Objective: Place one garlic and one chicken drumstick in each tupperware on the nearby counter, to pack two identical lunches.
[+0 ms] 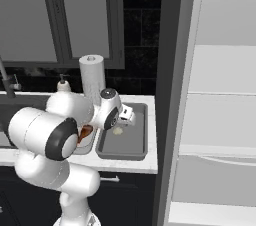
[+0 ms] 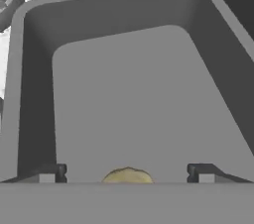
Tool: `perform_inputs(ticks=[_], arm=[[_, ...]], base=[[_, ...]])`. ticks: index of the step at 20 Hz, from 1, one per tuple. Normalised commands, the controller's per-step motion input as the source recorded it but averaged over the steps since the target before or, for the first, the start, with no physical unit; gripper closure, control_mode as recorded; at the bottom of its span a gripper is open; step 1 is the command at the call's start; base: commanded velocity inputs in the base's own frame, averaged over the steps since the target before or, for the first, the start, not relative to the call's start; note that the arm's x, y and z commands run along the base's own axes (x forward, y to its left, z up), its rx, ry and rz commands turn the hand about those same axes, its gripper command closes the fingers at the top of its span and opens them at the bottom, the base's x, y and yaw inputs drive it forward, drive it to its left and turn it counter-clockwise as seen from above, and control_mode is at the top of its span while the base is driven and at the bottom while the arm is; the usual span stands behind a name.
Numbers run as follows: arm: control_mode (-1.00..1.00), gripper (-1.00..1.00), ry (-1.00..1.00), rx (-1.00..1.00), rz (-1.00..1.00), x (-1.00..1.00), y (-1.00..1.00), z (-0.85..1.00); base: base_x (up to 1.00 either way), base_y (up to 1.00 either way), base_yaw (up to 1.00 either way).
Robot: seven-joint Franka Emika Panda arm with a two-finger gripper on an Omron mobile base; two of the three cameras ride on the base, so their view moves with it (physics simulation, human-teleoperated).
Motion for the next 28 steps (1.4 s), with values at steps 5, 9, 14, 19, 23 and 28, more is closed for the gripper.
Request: perform_inputs(ticks=[5,9,14,19,23,28], arm=[[-1.00,-1.00,-0.16,-0.05,0.07,-0.68,0.23,0.93],[-1.00,-1.00,-0.06,-0.12,0.08,-0.89,0.47,0.70],[-1.00,-1.00,-0.11,-0.13,0.07,-0.78,0.44,0.87],[-1.00,-1.00,-0.13,-0.11,0.05,-0.84,0.39,0.76],[-1.00,-1.00,-0.13,-0.07,0.09,-1.00,0.22,0.30],[-1.00,-1.00,-0.07,-0.03,0.10,-1.00,0.08,-0.05]], base=[[0.00,0.00,0.00],[0.00,0.00,0.00],[0.00,0.00,0.00],[0.00,0.00,0.00],[0.00,0.00,0.00],[0.00,0.00,0.00]])
